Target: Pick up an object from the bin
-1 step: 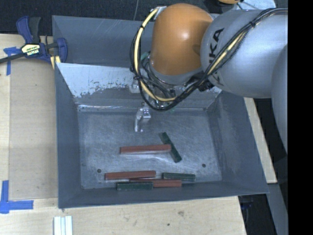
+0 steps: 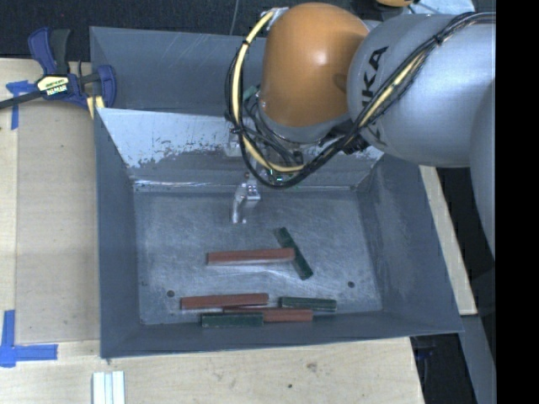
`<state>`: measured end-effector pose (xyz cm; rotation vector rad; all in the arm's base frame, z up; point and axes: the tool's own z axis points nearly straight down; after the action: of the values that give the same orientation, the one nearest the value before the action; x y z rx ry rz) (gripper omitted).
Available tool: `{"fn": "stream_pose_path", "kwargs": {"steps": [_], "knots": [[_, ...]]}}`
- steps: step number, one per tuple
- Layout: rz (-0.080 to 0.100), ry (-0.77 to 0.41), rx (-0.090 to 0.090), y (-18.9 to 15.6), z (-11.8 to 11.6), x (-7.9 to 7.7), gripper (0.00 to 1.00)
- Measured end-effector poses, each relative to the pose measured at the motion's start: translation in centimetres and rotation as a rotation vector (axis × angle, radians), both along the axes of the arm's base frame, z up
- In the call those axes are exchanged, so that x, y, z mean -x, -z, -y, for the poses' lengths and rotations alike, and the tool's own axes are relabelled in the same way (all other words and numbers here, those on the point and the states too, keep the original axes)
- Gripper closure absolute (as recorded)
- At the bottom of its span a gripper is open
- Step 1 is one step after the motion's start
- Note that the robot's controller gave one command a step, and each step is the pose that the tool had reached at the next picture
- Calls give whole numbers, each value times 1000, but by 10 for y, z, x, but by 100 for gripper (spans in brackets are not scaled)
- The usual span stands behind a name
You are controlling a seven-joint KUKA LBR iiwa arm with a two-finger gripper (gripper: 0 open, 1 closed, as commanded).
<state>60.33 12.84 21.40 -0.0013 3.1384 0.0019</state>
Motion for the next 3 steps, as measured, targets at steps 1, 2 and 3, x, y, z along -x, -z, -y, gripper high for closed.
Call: {"fn": "stream_pose_path", "kwargs": {"steps": [1, 2, 3], "knots": [[8, -31, 0, 40, 0, 9, 0], [3, -151, 1, 111, 2, 41, 0], [24, 0, -5, 136, 67, 20, 100]]}}
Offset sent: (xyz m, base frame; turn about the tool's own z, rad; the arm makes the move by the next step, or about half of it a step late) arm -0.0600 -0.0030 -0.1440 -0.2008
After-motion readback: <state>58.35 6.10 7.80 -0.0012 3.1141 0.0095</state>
